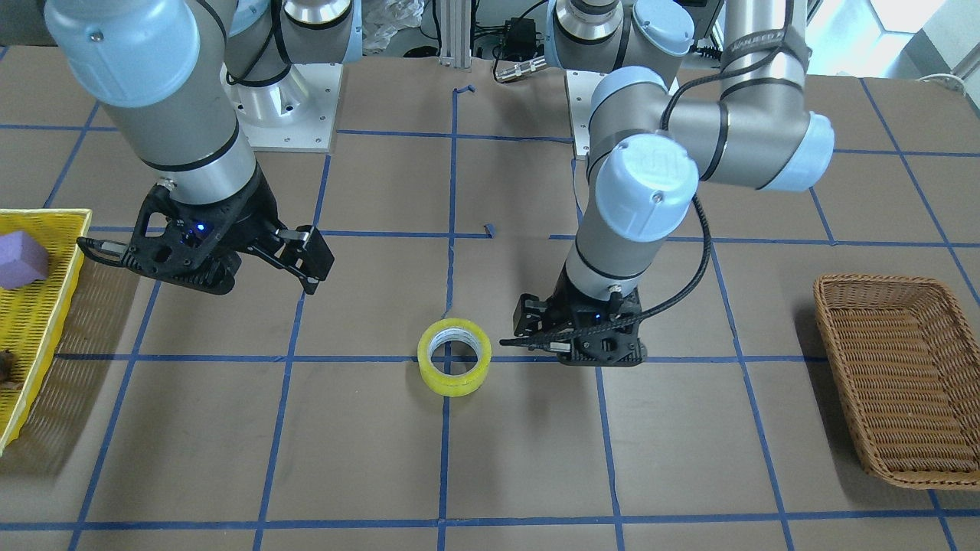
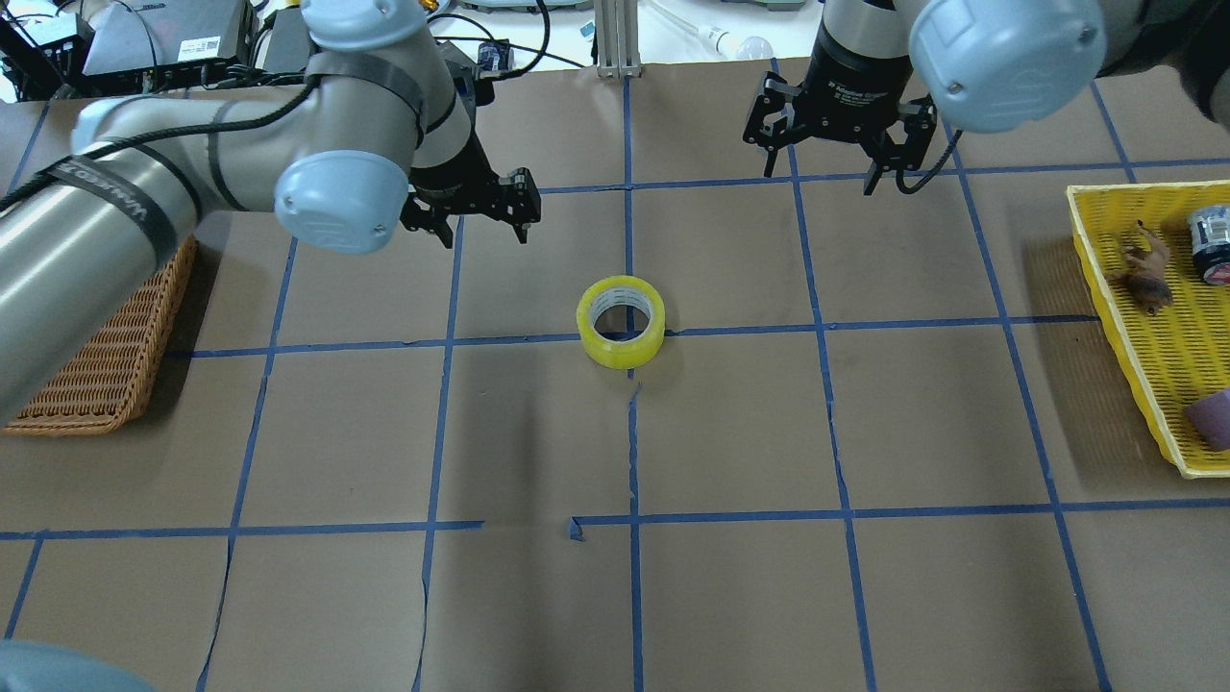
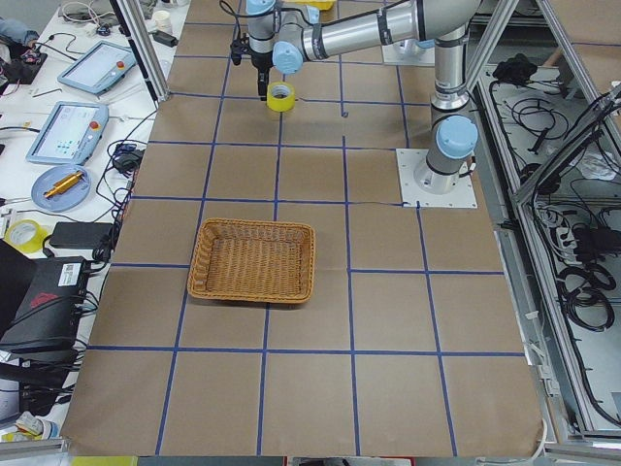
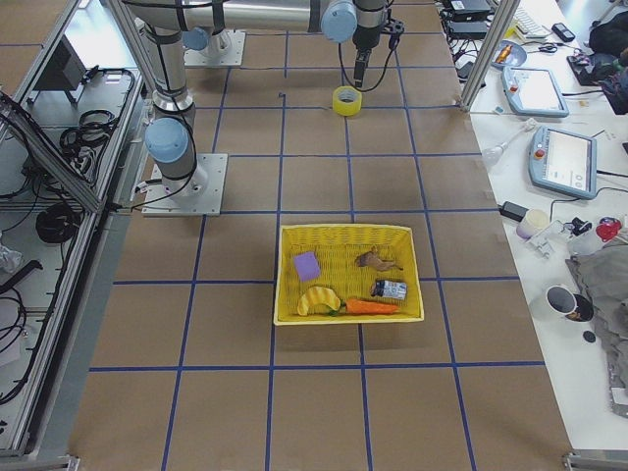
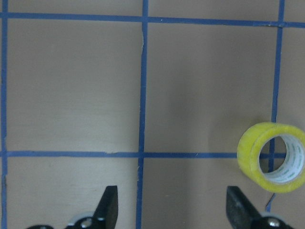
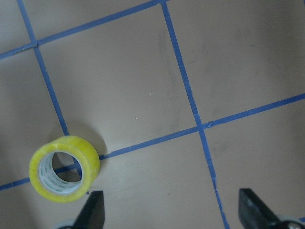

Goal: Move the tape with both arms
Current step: 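Lower the left gripper onto the tape roll rim and close it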

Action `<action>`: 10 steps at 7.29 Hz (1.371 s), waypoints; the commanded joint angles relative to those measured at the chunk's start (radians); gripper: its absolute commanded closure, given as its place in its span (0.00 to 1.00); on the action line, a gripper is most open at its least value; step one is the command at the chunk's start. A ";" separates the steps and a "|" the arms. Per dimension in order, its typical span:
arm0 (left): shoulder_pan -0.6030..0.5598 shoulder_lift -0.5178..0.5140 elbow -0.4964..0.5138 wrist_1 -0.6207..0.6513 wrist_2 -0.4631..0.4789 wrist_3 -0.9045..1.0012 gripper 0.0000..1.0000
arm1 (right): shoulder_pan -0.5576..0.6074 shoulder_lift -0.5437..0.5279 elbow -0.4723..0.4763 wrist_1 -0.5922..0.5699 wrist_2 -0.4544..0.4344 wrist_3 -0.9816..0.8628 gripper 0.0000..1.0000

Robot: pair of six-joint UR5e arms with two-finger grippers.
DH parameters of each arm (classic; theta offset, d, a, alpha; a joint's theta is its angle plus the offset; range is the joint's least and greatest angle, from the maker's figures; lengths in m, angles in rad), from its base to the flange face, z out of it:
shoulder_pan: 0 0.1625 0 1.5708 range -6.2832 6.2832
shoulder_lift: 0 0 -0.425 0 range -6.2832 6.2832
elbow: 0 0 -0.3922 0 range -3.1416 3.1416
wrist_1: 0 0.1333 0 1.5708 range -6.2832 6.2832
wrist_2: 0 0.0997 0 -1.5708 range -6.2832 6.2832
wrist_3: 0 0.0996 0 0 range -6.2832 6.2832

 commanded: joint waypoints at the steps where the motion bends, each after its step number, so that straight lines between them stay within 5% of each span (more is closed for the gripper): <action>1: -0.074 -0.069 -0.010 0.112 -0.002 -0.060 0.00 | -0.021 -0.018 0.000 0.024 0.023 -0.220 0.00; 4: -0.102 -0.087 -0.093 0.147 -0.054 -0.080 0.00 | -0.056 -0.042 0.002 0.035 0.028 -0.235 0.00; 5: -0.103 -0.100 -0.119 0.219 -0.059 -0.083 0.10 | -0.061 -0.056 0.006 0.036 0.027 -0.235 0.00; 7: -0.103 -0.103 -0.174 0.232 -0.058 -0.073 0.56 | -0.061 -0.084 0.035 0.036 0.016 -0.236 0.00; 10: -0.103 -0.121 -0.165 0.269 -0.056 -0.080 0.76 | -0.058 -0.089 0.049 0.026 0.013 -0.236 0.00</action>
